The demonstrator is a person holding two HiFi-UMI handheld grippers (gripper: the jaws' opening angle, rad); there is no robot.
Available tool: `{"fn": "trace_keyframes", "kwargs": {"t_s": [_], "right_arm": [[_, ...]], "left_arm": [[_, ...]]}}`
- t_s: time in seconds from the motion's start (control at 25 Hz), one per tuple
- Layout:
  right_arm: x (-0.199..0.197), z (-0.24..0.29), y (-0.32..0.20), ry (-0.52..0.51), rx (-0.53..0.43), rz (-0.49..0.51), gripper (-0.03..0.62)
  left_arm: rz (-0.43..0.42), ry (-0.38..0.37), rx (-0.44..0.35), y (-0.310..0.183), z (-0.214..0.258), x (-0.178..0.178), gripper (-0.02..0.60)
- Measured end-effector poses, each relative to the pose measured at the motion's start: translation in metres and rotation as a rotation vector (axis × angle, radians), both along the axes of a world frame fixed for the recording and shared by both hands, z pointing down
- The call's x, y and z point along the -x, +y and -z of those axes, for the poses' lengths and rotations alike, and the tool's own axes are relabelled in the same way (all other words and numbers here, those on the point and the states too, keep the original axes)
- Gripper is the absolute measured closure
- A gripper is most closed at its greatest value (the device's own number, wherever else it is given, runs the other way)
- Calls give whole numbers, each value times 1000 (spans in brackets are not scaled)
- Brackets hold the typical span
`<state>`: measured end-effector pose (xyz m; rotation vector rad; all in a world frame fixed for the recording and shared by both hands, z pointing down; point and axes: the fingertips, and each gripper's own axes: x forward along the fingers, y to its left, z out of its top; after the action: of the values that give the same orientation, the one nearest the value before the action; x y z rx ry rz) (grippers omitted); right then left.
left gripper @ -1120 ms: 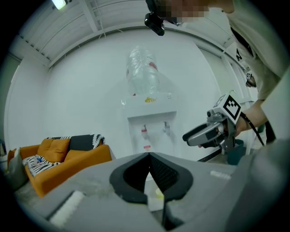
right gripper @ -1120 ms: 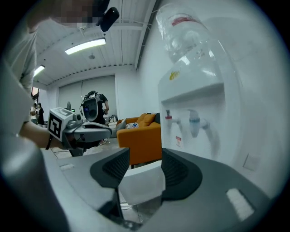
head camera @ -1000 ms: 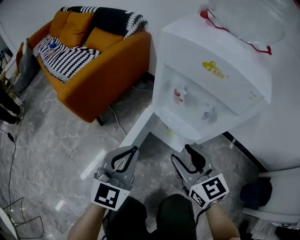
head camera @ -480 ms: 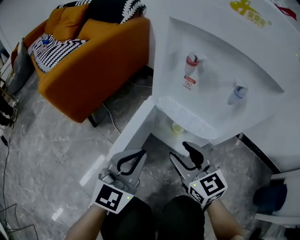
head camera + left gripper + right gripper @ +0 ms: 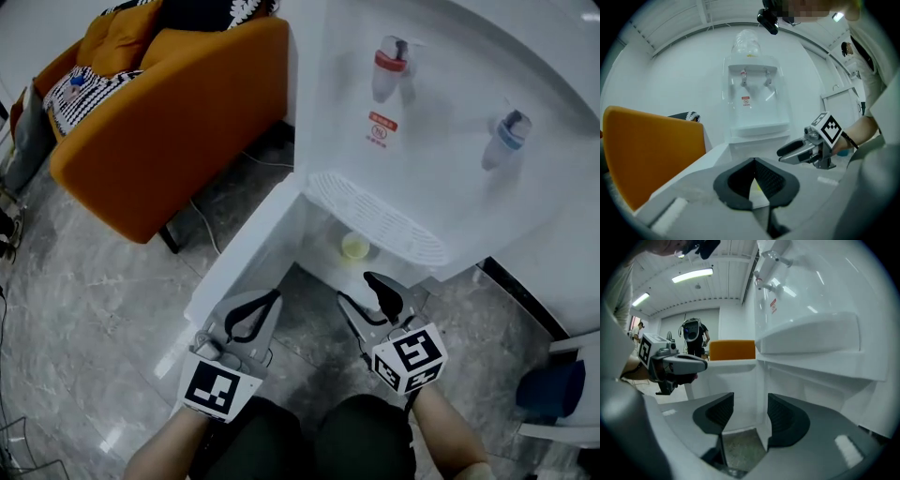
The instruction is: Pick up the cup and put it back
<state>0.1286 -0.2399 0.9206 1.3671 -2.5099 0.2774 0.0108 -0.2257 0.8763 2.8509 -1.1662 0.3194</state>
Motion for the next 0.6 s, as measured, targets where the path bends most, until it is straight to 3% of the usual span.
{"fn": "trace_keyframes", "kwargs": {"t_s": [0.24, 0.6], "right_arm": [[-11, -37, -23, 55, 4, -41, 352], [-38, -84, -78, 90, -57, -230, 286]], "left_arm": [[-26, -15, -59, -14, -27, -5, 580], [16, -17, -156, -56, -71, -11, 580]]}}
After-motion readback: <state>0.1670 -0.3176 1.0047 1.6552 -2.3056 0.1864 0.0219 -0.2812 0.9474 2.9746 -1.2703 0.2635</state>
